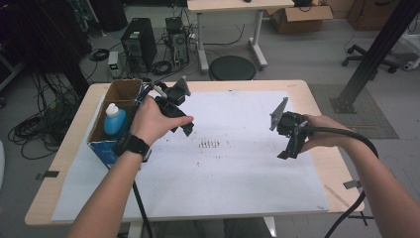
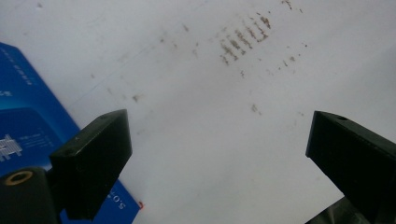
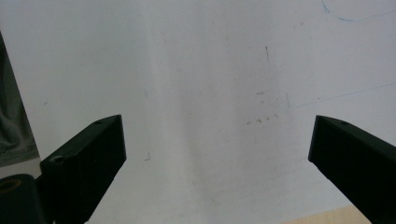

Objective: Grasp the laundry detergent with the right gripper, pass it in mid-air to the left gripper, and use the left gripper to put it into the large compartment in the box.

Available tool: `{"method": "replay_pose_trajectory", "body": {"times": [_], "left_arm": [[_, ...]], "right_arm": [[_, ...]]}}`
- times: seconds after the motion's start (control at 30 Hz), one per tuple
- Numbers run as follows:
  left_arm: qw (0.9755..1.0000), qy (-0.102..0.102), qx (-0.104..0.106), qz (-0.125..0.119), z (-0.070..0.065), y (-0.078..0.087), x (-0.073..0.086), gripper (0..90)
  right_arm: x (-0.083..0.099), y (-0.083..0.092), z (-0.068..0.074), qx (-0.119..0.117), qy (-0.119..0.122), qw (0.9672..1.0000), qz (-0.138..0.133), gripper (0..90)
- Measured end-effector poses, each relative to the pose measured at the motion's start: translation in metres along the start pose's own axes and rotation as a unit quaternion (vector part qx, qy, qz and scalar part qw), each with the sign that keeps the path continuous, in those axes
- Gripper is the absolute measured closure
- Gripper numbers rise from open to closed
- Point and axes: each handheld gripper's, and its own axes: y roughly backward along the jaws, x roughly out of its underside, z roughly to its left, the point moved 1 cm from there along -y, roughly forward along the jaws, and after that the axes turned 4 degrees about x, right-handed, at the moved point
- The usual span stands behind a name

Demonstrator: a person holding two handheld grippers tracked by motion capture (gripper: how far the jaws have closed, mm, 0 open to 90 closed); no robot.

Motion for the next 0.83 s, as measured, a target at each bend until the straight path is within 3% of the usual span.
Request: {"method": "replay_pose_trajectory", "body": {"times": [0.17, 0.83], "left_arm": [[1.0, -0.008, 0.001, 0.002, -0.0065, -0.0059, -0.0019, 6.2], [0.9999, -0.013, 0.003, 0.008, -0.0105, -0.0061, -0.0024, 4.9]], "right_arm": [[0.0007, 0.0004, -0.0004, -0.002, -0.001, 1.0, -0.004, 4.0], [0.0027, -0.0002, 0.002, 0.0, 0.0, 1.0, -0.001, 3.9]]}}
